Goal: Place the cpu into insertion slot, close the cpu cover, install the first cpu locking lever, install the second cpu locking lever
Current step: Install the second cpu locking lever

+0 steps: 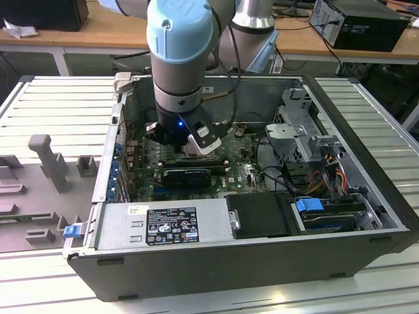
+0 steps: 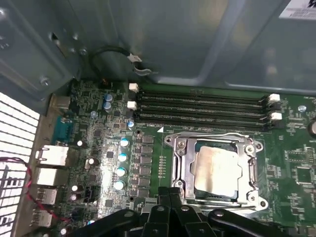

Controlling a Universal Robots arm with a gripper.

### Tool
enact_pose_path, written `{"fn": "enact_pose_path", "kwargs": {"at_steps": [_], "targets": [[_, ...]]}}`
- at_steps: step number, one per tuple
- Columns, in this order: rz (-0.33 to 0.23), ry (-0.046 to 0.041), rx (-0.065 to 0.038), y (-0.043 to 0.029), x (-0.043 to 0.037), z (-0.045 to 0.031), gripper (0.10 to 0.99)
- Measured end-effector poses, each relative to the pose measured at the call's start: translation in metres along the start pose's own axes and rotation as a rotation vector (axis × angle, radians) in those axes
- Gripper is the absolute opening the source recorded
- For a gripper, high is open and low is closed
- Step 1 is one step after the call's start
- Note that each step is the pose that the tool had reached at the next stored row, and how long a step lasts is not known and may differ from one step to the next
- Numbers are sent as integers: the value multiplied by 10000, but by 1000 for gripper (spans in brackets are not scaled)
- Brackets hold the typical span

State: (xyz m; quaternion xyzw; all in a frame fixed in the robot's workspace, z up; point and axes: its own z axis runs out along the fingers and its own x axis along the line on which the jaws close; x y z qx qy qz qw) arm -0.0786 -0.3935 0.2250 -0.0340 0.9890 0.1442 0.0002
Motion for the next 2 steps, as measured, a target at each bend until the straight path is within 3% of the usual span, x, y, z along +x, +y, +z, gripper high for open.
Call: {"fn": "enact_pose_path", "kwargs": {"at_steps": [2], "targets": [[0, -1, -2, 3, 0, -10, 110]]}}
